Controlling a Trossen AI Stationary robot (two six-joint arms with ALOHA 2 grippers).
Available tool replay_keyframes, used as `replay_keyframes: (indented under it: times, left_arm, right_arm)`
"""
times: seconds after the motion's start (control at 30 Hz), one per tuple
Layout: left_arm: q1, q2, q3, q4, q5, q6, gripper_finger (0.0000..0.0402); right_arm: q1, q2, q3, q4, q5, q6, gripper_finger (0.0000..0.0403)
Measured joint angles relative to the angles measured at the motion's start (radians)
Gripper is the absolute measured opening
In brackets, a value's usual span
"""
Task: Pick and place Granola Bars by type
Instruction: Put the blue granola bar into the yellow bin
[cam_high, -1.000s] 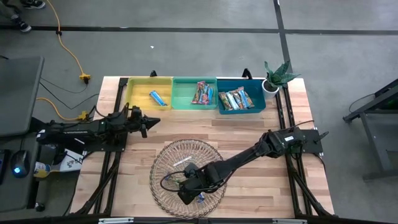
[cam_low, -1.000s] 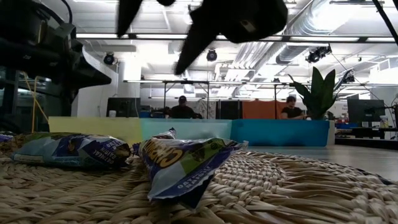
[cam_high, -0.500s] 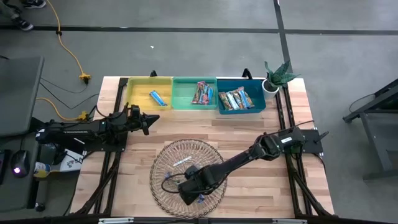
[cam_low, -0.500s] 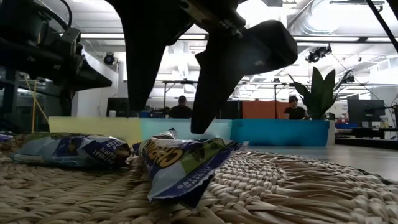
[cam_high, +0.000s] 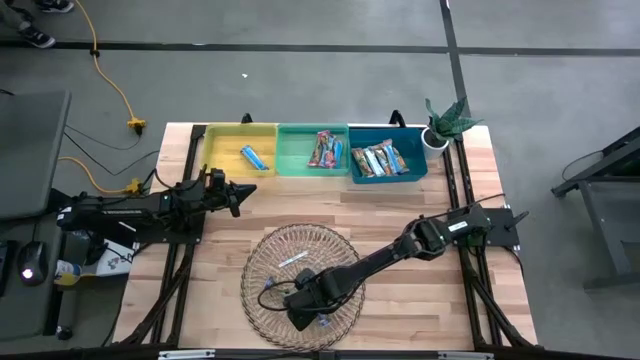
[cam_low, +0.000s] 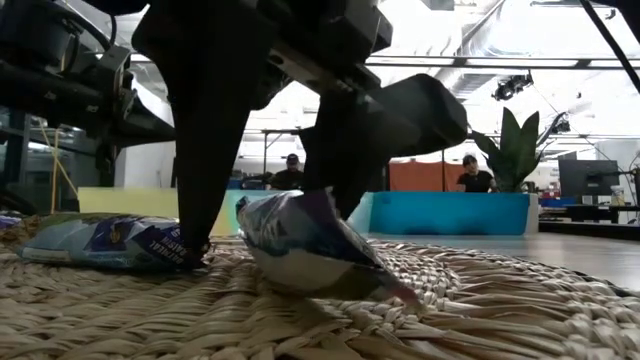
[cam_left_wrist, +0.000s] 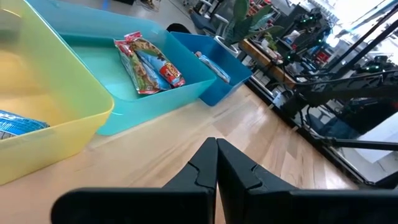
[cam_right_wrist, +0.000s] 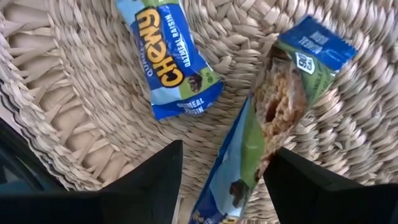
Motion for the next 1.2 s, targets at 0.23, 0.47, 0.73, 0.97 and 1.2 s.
replay_keyframes:
  times: [0.23,0.47,0.73,0.97,1.2]
  left_arm:
    - [0.0,0.0,0.0,0.0,0.0,0.0,0.0]
    - [0.0,0.0,0.0,0.001,0.004,0.0,0.0]
    - [0.0,0.0,0.0,0.001,0.005,0.0,0.0]
    - [0.0,0.0,0.0,0.001,0.006,0.0,0.0]
    - [0.0,0.0,0.0,0.001,0.007,-0.003,0.0]
  right_arm:
    - [-0.002,0.007,0.0,-0.003,0.012,0.011,0.0197]
    - [-0.002,0.007,0.0,-0.016,0.027,0.027,0.0161]
    - [-0.004,0.007,0.0,-0.016,0.025,0.022,0.0099]
    - [-0.006,0.007,0.0,-0.015,0.018,0.01,0.0069]
    - [-0.006,0.006,0.0,-0.015,0.017,0.003,0.0032]
